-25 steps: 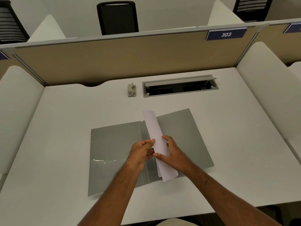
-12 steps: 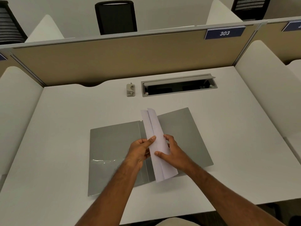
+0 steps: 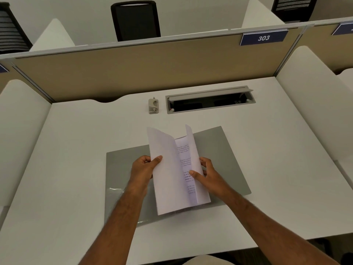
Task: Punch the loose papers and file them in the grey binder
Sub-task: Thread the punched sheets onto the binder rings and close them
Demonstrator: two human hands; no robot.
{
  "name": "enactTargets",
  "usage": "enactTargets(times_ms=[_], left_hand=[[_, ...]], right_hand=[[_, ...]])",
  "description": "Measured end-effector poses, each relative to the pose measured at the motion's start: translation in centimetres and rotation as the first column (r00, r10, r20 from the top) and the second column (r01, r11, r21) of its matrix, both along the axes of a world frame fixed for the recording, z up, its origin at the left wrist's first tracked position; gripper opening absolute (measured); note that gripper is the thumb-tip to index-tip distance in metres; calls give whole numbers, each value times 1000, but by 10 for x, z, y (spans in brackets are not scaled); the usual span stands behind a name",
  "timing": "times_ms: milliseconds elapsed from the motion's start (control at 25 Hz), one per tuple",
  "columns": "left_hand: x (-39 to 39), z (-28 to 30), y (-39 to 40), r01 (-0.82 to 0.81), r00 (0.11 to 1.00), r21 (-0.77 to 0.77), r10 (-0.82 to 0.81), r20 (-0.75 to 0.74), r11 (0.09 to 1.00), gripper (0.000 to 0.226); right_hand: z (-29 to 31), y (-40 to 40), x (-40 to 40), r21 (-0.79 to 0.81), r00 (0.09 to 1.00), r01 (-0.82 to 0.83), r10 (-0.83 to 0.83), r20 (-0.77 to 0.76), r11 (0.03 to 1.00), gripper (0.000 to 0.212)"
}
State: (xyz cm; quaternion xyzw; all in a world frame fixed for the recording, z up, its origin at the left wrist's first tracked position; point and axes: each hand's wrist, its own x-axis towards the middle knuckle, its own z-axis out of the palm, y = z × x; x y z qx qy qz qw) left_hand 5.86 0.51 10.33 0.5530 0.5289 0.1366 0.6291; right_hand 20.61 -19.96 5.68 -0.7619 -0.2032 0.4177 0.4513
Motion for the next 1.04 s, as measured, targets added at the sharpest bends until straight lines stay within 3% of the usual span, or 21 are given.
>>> enactTargets(times_ms=[200,520,680,760,840,920,1040], left_hand=[[-23,-6,20,-44,998,48,46,-47,998,29],[-57,-43,39,-99,974,69,110,-195,993,30],[-57,-52,26,-54,949,295,140,-281,954,51],[-46,-49,13,17,979,288,42,-199,957,32],[-28,-39,-3,168,980,171,-146,-134,971,10],[-9,-27,-23,307,951,74,-302,-70,949,9],[20,-18,-49,346,938,-4,-346,-12,938,14]], right_hand=[[5,-1,3,21,998,38,-37,-41,999,62],[4,1,3,20,999,43,-42,-26,999,62],[6,1,1,16,999,38,-38,-27,999,61],[5,1,0,12,1000,27,-27,-4,1000,61],[2,1,-1,12,999,13,-14,41,1000,64],[-4,0,-2,7,996,-11,10,89,1000,68],[-6,1,-5,1,989,-49,49,138,999,75]])
